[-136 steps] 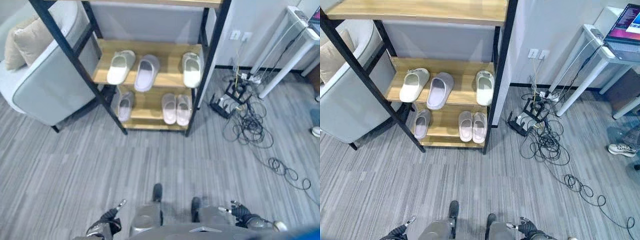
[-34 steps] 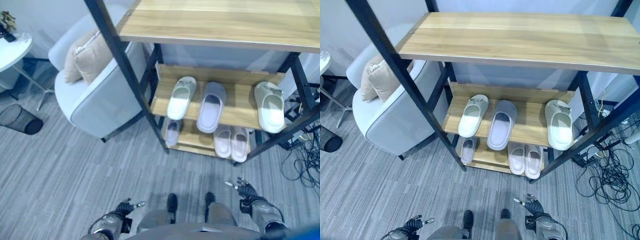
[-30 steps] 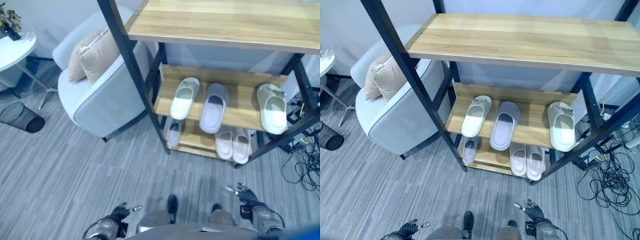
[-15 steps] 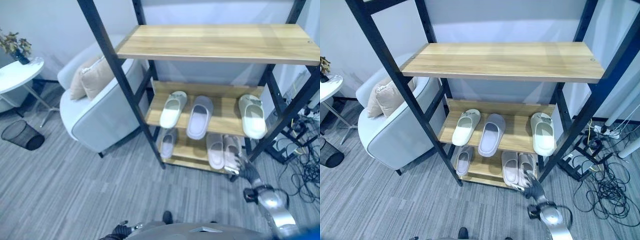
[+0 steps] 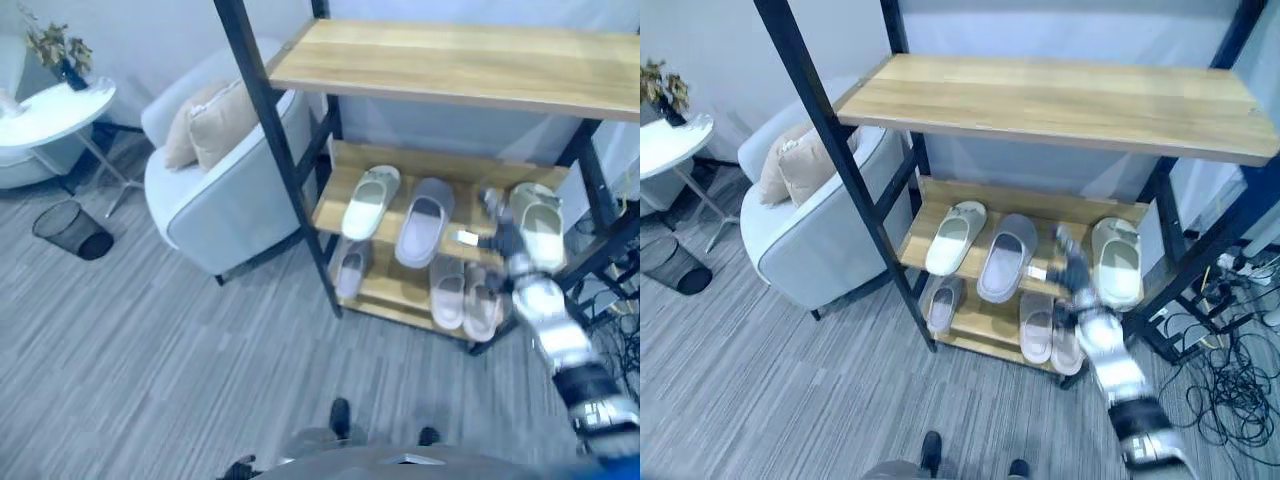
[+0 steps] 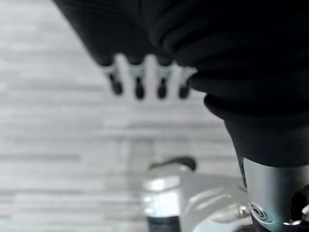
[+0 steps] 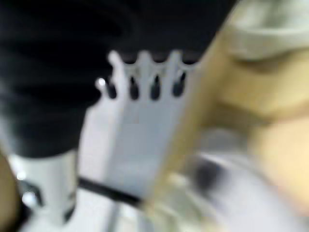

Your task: Arrange the slippers neatly on the shoe rack.

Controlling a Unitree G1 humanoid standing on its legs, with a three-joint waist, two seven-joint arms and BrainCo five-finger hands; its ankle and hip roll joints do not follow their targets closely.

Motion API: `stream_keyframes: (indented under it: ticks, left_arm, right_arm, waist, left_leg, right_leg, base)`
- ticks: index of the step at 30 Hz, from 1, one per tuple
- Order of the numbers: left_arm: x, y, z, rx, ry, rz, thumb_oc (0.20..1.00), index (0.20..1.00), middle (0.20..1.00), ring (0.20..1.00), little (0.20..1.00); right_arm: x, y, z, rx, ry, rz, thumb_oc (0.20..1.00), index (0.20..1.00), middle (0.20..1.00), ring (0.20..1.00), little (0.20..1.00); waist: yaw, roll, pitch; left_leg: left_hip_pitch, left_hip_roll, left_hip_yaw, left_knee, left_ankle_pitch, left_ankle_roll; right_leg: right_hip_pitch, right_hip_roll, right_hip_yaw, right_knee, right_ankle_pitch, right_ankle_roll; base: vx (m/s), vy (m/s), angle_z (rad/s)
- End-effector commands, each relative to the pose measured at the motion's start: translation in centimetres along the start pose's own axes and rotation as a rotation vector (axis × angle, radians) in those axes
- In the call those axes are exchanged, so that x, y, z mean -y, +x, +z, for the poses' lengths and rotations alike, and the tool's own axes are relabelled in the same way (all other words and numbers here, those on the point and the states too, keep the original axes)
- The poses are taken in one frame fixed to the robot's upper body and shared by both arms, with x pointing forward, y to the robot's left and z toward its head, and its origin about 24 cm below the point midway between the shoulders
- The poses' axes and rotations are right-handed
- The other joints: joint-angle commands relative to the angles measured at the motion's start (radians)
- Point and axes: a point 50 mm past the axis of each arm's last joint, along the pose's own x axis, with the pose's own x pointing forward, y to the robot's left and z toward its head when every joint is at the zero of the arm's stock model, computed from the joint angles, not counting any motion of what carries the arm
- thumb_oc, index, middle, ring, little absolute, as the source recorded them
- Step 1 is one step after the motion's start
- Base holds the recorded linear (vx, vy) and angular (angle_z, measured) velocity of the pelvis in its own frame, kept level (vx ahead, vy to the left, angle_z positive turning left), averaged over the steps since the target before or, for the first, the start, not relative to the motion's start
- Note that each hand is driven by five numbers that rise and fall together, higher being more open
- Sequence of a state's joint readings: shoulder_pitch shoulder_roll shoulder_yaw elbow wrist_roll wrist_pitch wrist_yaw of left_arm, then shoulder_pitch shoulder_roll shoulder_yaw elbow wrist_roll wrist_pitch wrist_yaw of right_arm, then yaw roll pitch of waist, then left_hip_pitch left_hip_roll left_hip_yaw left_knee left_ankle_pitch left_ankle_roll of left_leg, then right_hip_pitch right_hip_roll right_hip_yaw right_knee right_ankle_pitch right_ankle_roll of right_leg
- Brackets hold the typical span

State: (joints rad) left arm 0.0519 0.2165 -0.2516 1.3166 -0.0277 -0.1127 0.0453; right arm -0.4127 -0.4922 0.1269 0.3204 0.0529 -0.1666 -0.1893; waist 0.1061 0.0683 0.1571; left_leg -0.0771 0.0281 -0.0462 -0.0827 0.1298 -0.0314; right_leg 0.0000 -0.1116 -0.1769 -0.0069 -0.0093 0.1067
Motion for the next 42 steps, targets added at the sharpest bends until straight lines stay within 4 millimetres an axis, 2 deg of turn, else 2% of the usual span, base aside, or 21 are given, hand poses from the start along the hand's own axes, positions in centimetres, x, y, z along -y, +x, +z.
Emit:
stream_keyframes:
  ticks: [1,3,5,6,7,8,9,10,11,14,18,23,31,34,40,42]
  left_arm:
    - [-1.9,0.4,2.8,0.082,0.006,0.057,1.0,1.0,1.0,1.0,1.0]
    - [-1.9,0.5,4.1,0.115,0.024,0.052,1.0,1.0,1.0,1.0,1.0]
    - [-2.0,0.6,4.5,0.125,0.018,0.055,1.0,1.0,1.0,1.0,1.0]
    - [-2.2,0.6,5.1,0.137,0.001,0.063,1.0,1.0,1.0,1.0,1.0]
    - [-2.2,0.6,5.2,0.138,0.0,0.063,1.0,1.0,1.0,1.0,1.0]
    - [-2.3,0.7,5.9,0.157,-0.017,0.07,1.0,1.0,1.0,1.0,1.0]
    - [-2.3,0.7,5.9,0.158,-0.017,0.07,1.0,1.0,1.0,1.0,1.0]
    - [-2.1,0.7,6.4,0.17,-0.018,0.069,1.0,1.0,1.0,1.0,1.0]
    - [-2.1,0.7,6.4,0.17,-0.017,0.069,1.0,1.0,1.0,1.0,1.0]
    - [-1.9,0.7,7.2,0.202,-0.007,0.071,1.0,1.0,1.0,1.0,1.0]
    - [-1.4,0.7,7.6,0.21,0.024,0.055,1.0,1.0,1.0,1.0,1.0]
    - [-1.3,0.7,8.0,0.222,0.035,0.056,1.0,1.0,1.0,1.0,1.0]
    - [-1.5,0.7,8.6,0.244,0.054,0.062,1.0,1.0,1.0,1.0,1.0]
    - [-1.6,0.7,8.5,0.236,0.051,0.068,1.0,1.0,1.0,1.0,1.0]
    - [-1.9,0.7,8.5,0.235,0.05,0.077,1.0,1.0,1.0,1.0,1.0]
    - [-1.9,0.7,8.5,0.236,0.051,0.077,1.0,1.0,1.0,1.0,1.0]
  right_arm:
    - [-0.4,-0.2,-0.8,-0.015,-0.049,-0.047,1.0,1.0,1.0,1.0,1.0]
    - [-0.6,1.8,-0.2,-0.027,-0.067,-0.04,1.0,1.0,1.0,1.0,1.0]
    - [-0.6,2.5,0.0,-0.029,-0.072,-0.038,1.0,1.0,1.0,1.0,1.0]
    - [0.2,3.5,0.4,-0.031,-0.121,-0.046,1.0,1.0,1.0,1.0,1.0]
    - [0.2,3.6,0.5,-0.03,-0.121,-0.046,1.0,1.0,1.0,1.0,1.0]
    - [1.1,4.2,1.1,-0.017,-0.148,-0.085,1.0,1.0,1.0,1.0,1.0]
    - [1.2,4.2,1.1,-0.016,-0.148,-0.085,1.0,1.0,1.0,1.0,1.0]
    - [2.2,4.2,1.4,-0.003,-0.144,-0.139,1.0,1.0,1.0,1.0,1.0]
    - [2.2,4.2,1.4,-0.004,-0.145,-0.14,1.0,1.0,1.0,1.0,1.0]
    - [4.0,3.7,1.0,-0.012,-0.15,-0.208,1.0,1.0,1.0,1.0,1.0]
    - [5.2,3.3,0.7,-0.013,-0.241,-0.256,1.0,1.0,1.0,1.0,1.0]
    - [5.3,3.2,0.3,-0.029,-0.285,-0.255,1.0,1.0,1.0,1.0,1.0]
    - [5.2,4.0,0.1,-0.055,-0.237,-0.279,1.0,1.0,1.0,1.0,1.0]
    - [5.5,4.9,1.5,-0.014,-0.22,-0.304,1.0,1.0,1.0,1.0,1.0]
    - [6.8,6.5,2.9,-0.007,-0.136,-0.373,1.0,1.0,1.0,1.0,1.0]
    - [7.2,6.9,3.3,-0.008,-0.169,-0.371,1.0,1.0,1.0,1.0,1.0]
  waist:
    - [0.02,-0.091,0.053]
    - [0.03,-0.091,0.08]
    - [0.033,-0.09,0.092]
    - [0.036,-0.09,0.109]
    - [0.035,-0.09,0.109]
    - [0.035,-0.089,0.127]
    - [0.035,-0.089,0.127]
    - [0.031,-0.089,0.141]
    - [0.032,-0.089,0.141]
    - [0.031,-0.093,0.156]
    - [0.03,-0.1,0.17]
    - [0.03,-0.104,0.175]
    - [0.042,-0.107,0.178]
    - [0.045,-0.106,0.18]
    - [0.061,-0.106,0.187]
    - [0.066,-0.107,0.189]
  left_leg:
    - [-0.028,-0.024,-0.042,0.108,-0.163,0.02]
    - [-0.064,-0.03,-0.046,0.125,-0.159,0.019]
    - [-0.08,-0.032,-0.048,0.134,-0.158,0.018]
    - [-0.099,-0.034,-0.05,0.144,-0.156,0.017]
    - [-0.101,-0.034,-0.05,0.145,-0.156,0.017]
    - [-0.12,-0.038,-0.054,0.157,-0.154,0.017]
    - [-0.121,-0.039,-0.054,0.158,-0.155,0.017]
    - [-0.135,-0.04,-0.058,0.164,-0.154,0.016]
    - [-0.136,-0.04,-0.058,0.165,-0.154,0.016]
    - [-0.156,-0.041,-0.066,0.178,-0.154,0.015]
    - [-0.17,-0.043,-0.07,0.186,-0.158,0.014]
    - [-0.175,-0.043,-0.071,0.188,-0.16,0.013]
    - [-0.19,-0.047,-0.08,0.191,-0.159,0.011]
    - [-0.197,-0.049,-0.082,0.191,-0.157,0.01]
    - [-0.218,-0.053,-0.089,0.191,-0.153,0.007]
    - [-0.229,-0.056,-0.09,0.193,-0.152,0.006]
  right_leg:
    - [0.017,-0.068,0.002,0.004,-0.016,0.048]
    - [-0.01,-0.069,0.005,0.011,-0.011,0.047]
    - [-0.023,-0.071,0.006,0.016,-0.009,0.046]
    - [-0.038,-0.073,0.008,0.02,-0.005,0.044]
    - [-0.039,-0.073,0.008,0.021,-0.005,0.044]
    - [-0.053,-0.072,0.01,0.028,-0.003,0.042]
    - [-0.054,-0.072,0.01,0.029,-0.003,0.042]
    - [-0.065,-0.073,0.012,0.033,-0.001,0.041]
    - [-0.066,-0.073,0.012,0.034,-0.001,0.041]
    - [-0.076,-0.074,0.006,0.038,-0.001,0.041]
    - [-0.086,-0.072,0.009,0.038,-0.001,0.042]
    - [-0.092,-0.071,0.013,0.035,0.002,0.041]
    - [-0.1,-0.07,0.009,0.026,0.004,0.04]
    - [-0.106,-0.07,0.008,0.024,0.007,0.041]
    - [-0.119,-0.071,0.005,0.013,0.016,0.042]
    - [-0.125,-0.073,0.003,0.007,0.021,0.043]
  base:
    - [-0.09,0.024,0.24]
    - [-0.11,0.037,0.12]
    - [-0.09,0.033,0.05]
    - [-0.08,0.031,0.04]
    - [-0.09,0.041,0.05]
    - [-0.04,0.022,0.01]
    - [-0.06,0.039,-0.01]
    - [0.0,0.0,0.0]
    - [0.0,0.0,0.0]
    - [-0.02,0.001,0.04]
    - [0.0,-0.001,0.03]
    - [0.0,0.0,0.0]
    - [0.0,0.0,0.0]
    - [0.0,0.0,0.0]
    - [0.0,0.002,0.01]
    - [0.01,0.013,0.04]
